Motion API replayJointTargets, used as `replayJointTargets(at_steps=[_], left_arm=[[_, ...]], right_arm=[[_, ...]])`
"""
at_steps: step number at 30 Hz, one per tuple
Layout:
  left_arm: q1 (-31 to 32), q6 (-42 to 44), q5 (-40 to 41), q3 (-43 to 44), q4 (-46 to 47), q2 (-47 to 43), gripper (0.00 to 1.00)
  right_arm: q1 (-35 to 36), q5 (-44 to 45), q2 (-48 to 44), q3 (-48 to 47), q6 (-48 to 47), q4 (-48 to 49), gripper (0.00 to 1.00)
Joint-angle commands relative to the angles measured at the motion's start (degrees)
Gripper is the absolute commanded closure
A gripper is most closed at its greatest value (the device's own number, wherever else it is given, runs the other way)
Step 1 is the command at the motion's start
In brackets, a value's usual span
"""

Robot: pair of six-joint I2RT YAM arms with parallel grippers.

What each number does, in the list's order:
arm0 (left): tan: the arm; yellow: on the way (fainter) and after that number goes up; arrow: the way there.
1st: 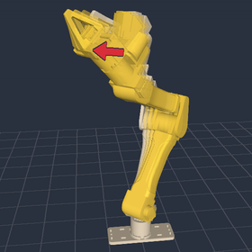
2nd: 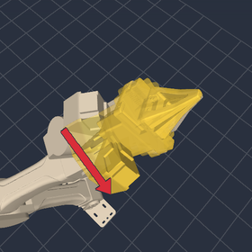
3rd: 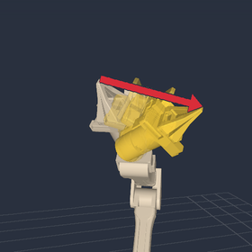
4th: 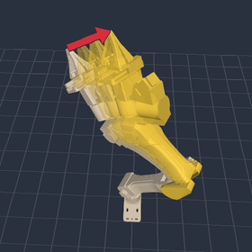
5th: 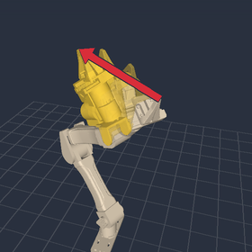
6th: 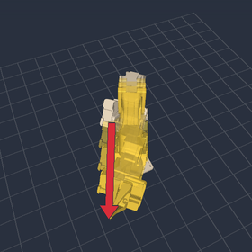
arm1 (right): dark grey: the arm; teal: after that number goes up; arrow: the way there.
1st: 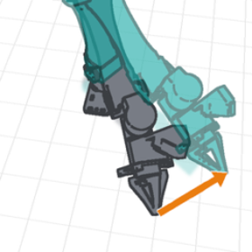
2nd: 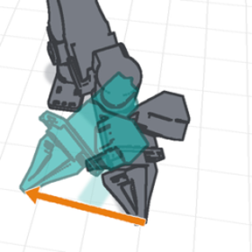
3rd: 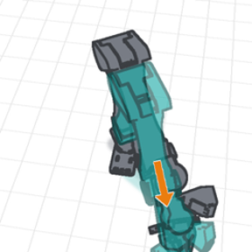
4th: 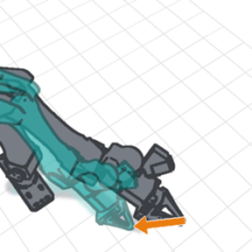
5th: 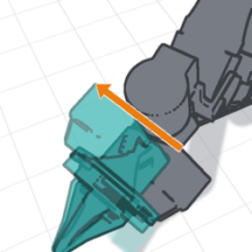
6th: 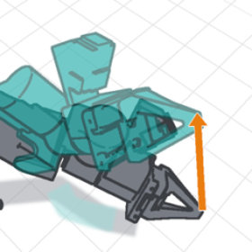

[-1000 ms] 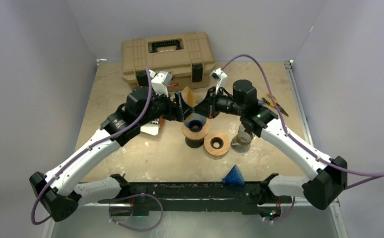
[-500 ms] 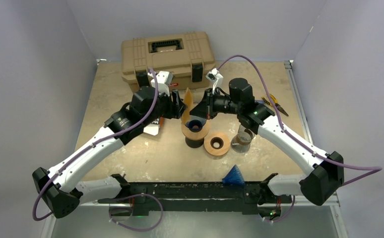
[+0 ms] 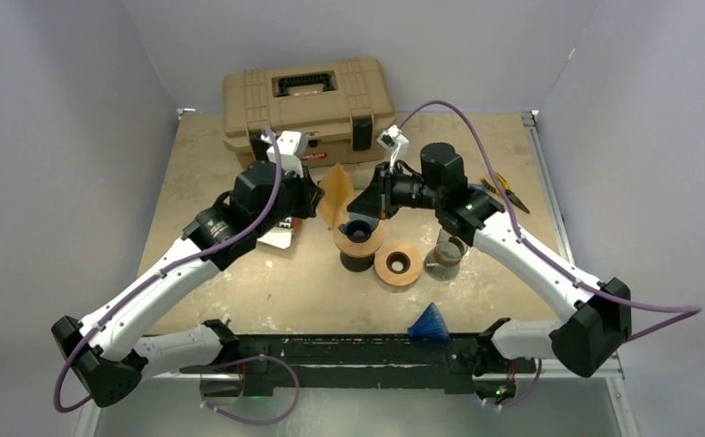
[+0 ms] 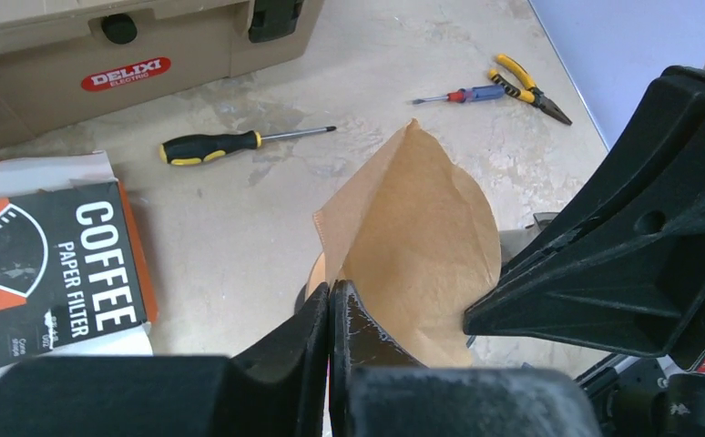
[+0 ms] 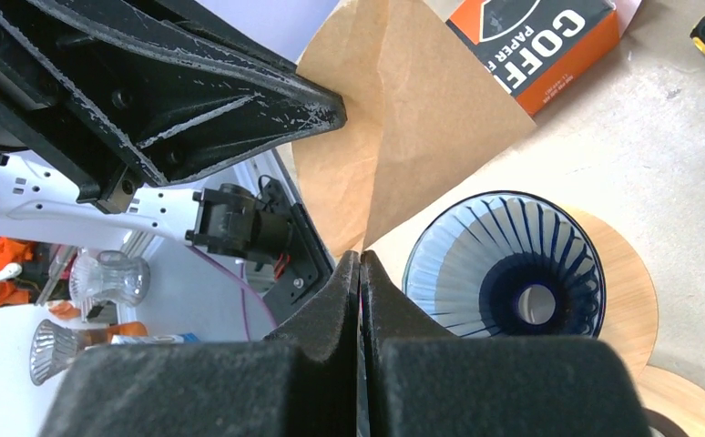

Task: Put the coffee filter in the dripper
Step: Place the coffee filter in the coffee dripper.

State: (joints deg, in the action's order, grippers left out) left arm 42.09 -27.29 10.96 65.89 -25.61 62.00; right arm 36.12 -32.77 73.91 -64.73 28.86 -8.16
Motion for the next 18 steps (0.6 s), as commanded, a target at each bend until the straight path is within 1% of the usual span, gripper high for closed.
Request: replayJointTargets(at_steps=[1,3,4,6,8,11,13,16,18], left_arm=[[0.25,1.05,-0.48,0.30,0.52,-1.41,1.00],[0.20,1.07,-1.75,0.33,1.30,-1.81,1.00],[0.19,1.03,-2.28,0.43,1.54,-1.91,1.00],[0.23,0.72,-2.99,0.82,1.65,-1.97,1.00],[0.20,0.34,-3.17,1.16,1.40,-1.87,1.00],[0.23,0.09,-3.39,1.18,1.07,-1.88,1.00],[0.19,-0.04,-3.64,1.17,0.83,-1.79,1.00],[0.20,-0.17,-3.95,1.13,0.67,-1.78,1.00],[0.19,-0.25,-4.31,1.16,0.72,-1.75,1.00]], right_arm=[[0.24,0.49,-1.34,-2.36,-1.80,2.86,0.97],[0.22,3.67,-2.85,-2.18,-2.33,3.93,0.89],[0.20,5.04,-3.64,-2.16,-2.44,4.50,0.80],[0.19,5.78,-5.24,-1.95,-3.38,5.56,0.57],[0.20,7.92,-6.77,-1.54,-3.94,6.15,0.43],[0.25,11.43,-9.42,0.01,-4.75,7.68,0.27],[0.22,13.57,-11.31,1.59,-4.73,9.36,0.19],[0.21,15.82,-12.67,2.45,-4.63,9.83,0.10],[0.30,16.03,-12.45,2.39,-4.53,9.85,0.06]])
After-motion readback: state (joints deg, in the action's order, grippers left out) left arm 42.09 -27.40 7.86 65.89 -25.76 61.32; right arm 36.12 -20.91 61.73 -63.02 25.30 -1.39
